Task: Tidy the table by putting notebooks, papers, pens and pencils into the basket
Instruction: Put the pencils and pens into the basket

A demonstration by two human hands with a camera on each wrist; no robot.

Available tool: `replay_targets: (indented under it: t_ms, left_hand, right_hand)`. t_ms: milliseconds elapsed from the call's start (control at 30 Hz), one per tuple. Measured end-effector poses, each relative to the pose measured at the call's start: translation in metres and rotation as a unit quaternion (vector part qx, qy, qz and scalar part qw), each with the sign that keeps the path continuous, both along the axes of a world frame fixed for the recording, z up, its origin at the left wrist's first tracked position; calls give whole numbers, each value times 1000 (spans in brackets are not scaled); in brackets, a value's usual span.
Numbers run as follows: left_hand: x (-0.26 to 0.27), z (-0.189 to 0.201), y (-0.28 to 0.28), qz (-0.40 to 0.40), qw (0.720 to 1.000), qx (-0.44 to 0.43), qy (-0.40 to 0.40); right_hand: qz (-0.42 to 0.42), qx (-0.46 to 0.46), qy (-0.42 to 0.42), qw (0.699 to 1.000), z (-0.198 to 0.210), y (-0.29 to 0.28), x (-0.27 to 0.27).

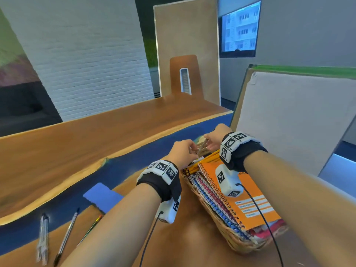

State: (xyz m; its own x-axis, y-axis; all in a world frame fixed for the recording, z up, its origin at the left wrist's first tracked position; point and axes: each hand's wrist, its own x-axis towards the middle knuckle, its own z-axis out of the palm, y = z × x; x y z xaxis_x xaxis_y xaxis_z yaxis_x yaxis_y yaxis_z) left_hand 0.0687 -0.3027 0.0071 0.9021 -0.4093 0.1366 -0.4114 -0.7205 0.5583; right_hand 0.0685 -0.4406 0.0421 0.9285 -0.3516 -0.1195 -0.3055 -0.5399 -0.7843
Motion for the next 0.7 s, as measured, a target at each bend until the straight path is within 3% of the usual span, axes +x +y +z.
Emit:
replay_targets:
  t_ms: [233,333,533,700]
  left_hand:
    - [-2,-12,-2,31,987,153,-32]
    - [-5,-15,0,40,977,205,-44]
    - [-12,-17,1,68,961,259,-66]
    - [-28,-17,7,113,948,284,-94]
  right_hand:
    - [12,-135,86,987,-10,-7,-18]
    - [6,-188,85,978,-7,-8,-24]
    - [-8,-245,74,967,-5,-19,-33]
    - [53,-315,114,941,5,-32,-56]
